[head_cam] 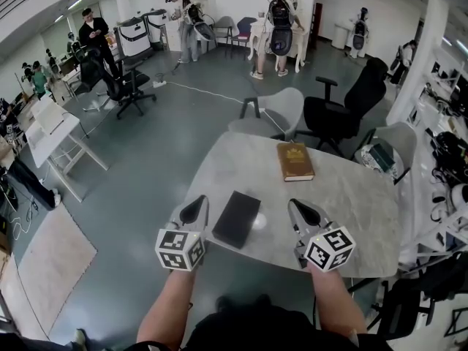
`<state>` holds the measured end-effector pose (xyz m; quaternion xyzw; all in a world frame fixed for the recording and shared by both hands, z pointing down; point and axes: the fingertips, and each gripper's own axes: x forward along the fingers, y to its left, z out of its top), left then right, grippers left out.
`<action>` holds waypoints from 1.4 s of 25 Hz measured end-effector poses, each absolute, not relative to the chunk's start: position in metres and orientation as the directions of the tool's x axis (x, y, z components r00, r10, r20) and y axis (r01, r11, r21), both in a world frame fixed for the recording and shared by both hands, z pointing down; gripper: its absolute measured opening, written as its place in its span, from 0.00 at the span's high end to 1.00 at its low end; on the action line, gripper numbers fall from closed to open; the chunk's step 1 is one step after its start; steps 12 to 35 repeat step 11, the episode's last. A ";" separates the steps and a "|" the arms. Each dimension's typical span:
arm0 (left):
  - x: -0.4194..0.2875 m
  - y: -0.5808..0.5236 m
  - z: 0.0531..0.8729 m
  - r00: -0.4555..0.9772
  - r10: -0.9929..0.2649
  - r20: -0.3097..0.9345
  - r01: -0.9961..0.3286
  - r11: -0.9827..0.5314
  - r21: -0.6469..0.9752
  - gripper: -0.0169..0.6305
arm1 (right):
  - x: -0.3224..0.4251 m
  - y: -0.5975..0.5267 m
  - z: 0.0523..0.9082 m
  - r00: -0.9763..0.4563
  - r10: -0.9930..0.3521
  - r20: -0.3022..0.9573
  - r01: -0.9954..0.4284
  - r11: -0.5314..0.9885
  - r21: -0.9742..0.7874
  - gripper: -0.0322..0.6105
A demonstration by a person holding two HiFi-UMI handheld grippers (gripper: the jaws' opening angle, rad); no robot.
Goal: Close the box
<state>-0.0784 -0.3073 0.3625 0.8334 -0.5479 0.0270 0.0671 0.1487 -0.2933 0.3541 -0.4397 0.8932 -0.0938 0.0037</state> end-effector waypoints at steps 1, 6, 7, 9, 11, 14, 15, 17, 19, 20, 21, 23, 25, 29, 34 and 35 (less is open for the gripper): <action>-0.079 -0.307 0.363 0.395 -0.911 0.117 -0.918 -0.386 0.086 0.96 | 0.148 -0.293 0.354 -0.615 -0.785 0.077 -0.784 0.597 -0.172 0.95; -0.078 -0.307 0.368 0.393 -0.912 0.117 -0.919 -0.383 0.094 0.96 | 0.147 -0.289 0.357 -0.621 -0.780 0.078 -0.778 0.602 -0.178 0.95; -0.077 -0.307 0.368 0.394 -0.911 0.119 -0.918 -0.385 0.095 0.96 | 0.147 -0.288 0.356 -0.623 -0.778 0.077 -0.777 0.604 -0.176 0.95; -0.077 -0.306 0.368 0.396 -0.910 0.122 -0.917 -0.387 0.095 0.96 | 0.144 -0.287 0.354 -0.628 -0.775 0.073 -0.774 0.610 -0.172 0.95; -0.076 -0.306 0.368 0.397 -0.909 0.123 -0.917 -0.387 0.096 0.96 | 0.142 -0.286 0.351 -0.633 -0.771 0.069 -0.769 0.616 -0.168 0.95; -0.076 -0.306 0.368 0.397 -0.909 0.123 -0.917 -0.387 0.096 0.96 | 0.142 -0.286 0.351 -0.633 -0.771 0.069 -0.769 0.616 -0.168 0.95; -0.076 -0.306 0.368 0.397 -0.909 0.123 -0.917 -0.387 0.096 0.96 | 0.142 -0.286 0.351 -0.633 -0.771 0.069 -0.769 0.616 -0.168 0.95; -0.076 -0.306 0.368 0.397 -0.909 0.123 -0.917 -0.387 0.096 0.96 | 0.142 -0.286 0.351 -0.633 -0.771 0.069 -0.769 0.616 -0.168 0.95; -0.076 -0.306 0.368 0.397 -0.909 0.123 -0.917 -0.387 0.096 0.96 | 0.142 -0.286 0.351 -0.633 -0.771 0.069 -0.769 0.616 -0.168 0.95; -0.076 -0.306 0.368 0.397 -0.909 0.123 -0.917 -0.387 0.096 0.96 | 0.142 -0.286 0.351 -0.633 -0.771 0.069 -0.769 0.616 -0.168 0.95; -0.076 -0.306 0.368 0.397 -0.909 0.123 -0.917 -0.387 0.096 0.96 | 0.142 -0.286 0.351 -0.633 -0.771 0.069 -0.769 0.616 -0.168 0.95; -0.076 -0.306 0.368 0.397 -0.909 0.123 -0.917 -0.387 0.096 0.96 | 0.142 -0.286 0.351 -0.633 -0.771 0.069 -0.769 0.616 -0.168 0.95; -0.076 -0.306 0.368 0.397 -0.909 0.123 -0.917 -0.387 0.096 0.96 | 0.142 -0.286 0.351 -0.633 -0.771 0.069 -0.769 0.616 -0.168 0.95; -0.076 -0.306 0.368 0.397 -0.909 0.123 -0.917 -0.387 0.096 0.96 | 0.142 -0.286 0.351 -0.633 -0.771 0.069 -0.769 0.616 -0.168 0.95; -0.076 -0.306 0.368 0.397 -0.909 0.123 -0.917 -0.387 0.096 0.96 | 0.142 -0.286 0.351 -0.633 -0.771 0.069 -0.769 0.616 -0.168 0.95; -0.076 -0.306 0.368 0.397 -0.909 0.123 -0.917 -0.387 0.096 0.96 | 0.142 -0.286 0.351 -0.633 -0.771 0.069 -0.769 0.616 -0.168 0.95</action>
